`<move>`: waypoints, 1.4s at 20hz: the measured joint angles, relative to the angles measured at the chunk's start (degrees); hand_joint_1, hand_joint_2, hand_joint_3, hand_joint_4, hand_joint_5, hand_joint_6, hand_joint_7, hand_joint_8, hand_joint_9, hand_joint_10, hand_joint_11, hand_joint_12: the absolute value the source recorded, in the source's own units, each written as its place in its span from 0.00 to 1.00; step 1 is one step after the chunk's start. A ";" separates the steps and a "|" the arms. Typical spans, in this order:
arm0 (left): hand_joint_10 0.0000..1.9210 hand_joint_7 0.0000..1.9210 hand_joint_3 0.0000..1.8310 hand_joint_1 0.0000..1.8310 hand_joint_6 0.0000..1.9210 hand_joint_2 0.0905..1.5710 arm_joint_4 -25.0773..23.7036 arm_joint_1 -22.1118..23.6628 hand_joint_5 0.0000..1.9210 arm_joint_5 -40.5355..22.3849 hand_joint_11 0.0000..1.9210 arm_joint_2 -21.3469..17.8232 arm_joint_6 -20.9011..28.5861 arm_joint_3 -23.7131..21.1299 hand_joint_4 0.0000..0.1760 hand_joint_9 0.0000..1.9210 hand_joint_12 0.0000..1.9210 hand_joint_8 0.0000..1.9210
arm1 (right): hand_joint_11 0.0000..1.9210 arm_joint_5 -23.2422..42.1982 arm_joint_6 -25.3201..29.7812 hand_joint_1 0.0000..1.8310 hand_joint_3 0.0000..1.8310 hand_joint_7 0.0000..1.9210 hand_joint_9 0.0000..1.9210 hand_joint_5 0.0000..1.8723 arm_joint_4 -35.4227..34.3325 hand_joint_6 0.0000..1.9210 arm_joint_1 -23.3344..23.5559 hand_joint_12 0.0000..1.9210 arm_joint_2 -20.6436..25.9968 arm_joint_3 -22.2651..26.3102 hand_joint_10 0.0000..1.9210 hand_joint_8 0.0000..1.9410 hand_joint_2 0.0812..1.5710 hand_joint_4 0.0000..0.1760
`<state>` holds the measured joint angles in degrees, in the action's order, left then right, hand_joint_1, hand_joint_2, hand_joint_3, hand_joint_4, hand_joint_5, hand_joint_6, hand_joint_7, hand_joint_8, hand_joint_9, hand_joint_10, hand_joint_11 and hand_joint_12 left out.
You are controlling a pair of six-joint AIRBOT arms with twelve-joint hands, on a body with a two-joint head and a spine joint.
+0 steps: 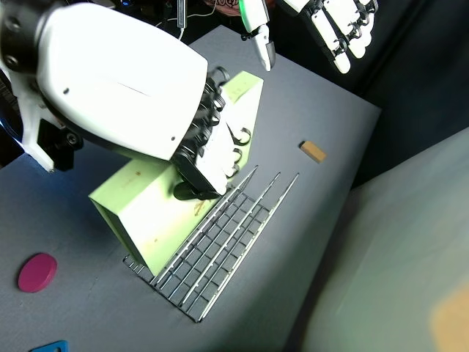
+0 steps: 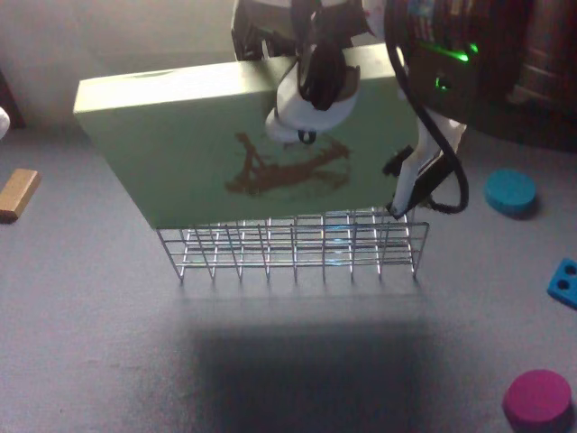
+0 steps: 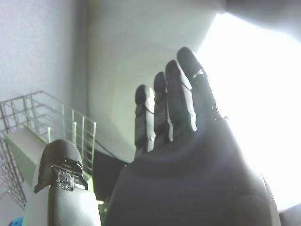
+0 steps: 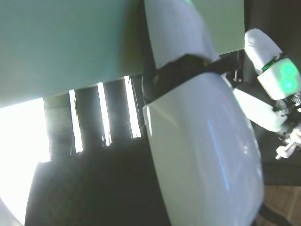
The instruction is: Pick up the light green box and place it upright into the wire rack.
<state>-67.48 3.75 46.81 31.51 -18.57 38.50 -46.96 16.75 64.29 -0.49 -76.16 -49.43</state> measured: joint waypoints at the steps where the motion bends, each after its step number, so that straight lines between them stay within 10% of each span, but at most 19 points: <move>1: 0.00 0.10 0.00 0.10 0.00 0.71 0.02 0.00 0.11 -0.02 0.00 0.00 0.00 0.00 0.18 0.10 0.34 0.00 | 0.41 0.11 0.33 0.74 0.00 0.46 0.41 0.38 0.04 0.59 -0.55 0.76 -0.04 -0.24 0.78 0.61 0.75 0.00; 28: 0.00 0.10 0.00 0.10 0.00 0.72 1.99 0.00 0.12 -0.11 0.00 0.00 -3.02 0.17 0.19 0.10 0.34 0.00 | 0.41 -0.17 19.76 0.74 0.00 0.47 0.42 0.39 14.51 0.59 -13.35 0.75 -1.20 -3.56 0.76 0.59 0.74 0.00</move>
<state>-65.49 3.75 46.70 31.51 -21.58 38.68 -47.13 36.51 78.81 -13.85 -77.36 -52.99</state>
